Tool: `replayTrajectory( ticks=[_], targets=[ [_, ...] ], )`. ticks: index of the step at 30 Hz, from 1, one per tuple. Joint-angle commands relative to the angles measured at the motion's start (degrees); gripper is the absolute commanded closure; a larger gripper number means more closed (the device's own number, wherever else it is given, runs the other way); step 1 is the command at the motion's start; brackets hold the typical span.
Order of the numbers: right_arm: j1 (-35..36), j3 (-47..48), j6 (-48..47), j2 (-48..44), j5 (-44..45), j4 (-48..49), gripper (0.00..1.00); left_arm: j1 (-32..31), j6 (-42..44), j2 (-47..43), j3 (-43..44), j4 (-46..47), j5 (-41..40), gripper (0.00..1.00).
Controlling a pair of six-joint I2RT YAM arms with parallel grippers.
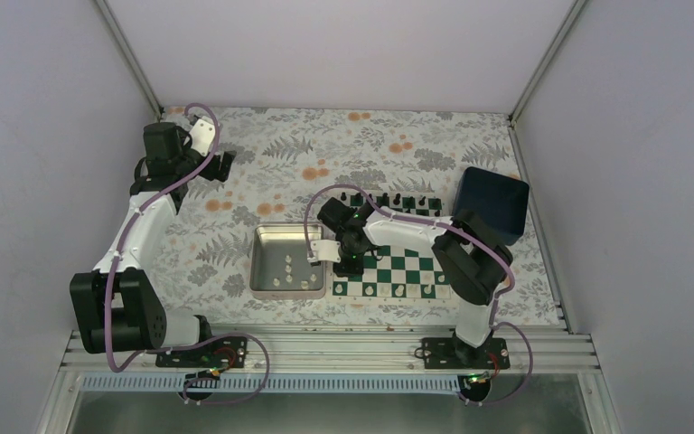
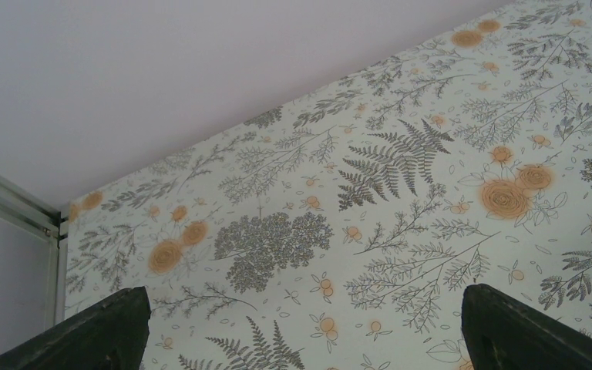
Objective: Set up the chess pieces on the board
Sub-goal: Place the chess piece on the chessboard, then pick up the chess piece from the storage box.
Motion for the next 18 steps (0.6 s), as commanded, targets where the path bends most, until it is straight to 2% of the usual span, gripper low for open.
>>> replayTrajectory(
  ticks=[1, 2, 4, 11, 18],
  targets=[
    [-0.2, 0.2, -0.5, -1.1, 1.6, 0.3, 0.70, -0.2, 0.7, 0.1, 0.1, 1.4, 0.4, 0.00],
    [-0.2, 0.7, -0.5, -2.3, 2.2, 0.0, 0.64, -0.1, 0.7, 0.1, 0.1, 1.4, 0.4, 0.00],
    [-0.3, 2.1, -0.5, -3.9, 3.3, -1.4, 0.60, -0.1, 0.7, 0.1, 0.1, 1.4, 0.3, 0.00],
    [0.0, 13.2, -0.9, -4.9, 5.3, -6.5, 0.55, -0.1, 0.7, -0.1, 0.2, 1.5, 0.4, 0.00],
    [2.7, 25.0, -0.8, 2.7, 5.1, -7.1, 0.54, -0.1, 0.7, -0.5, 0.2, 1.5, 0.0, 0.00]
  ],
)
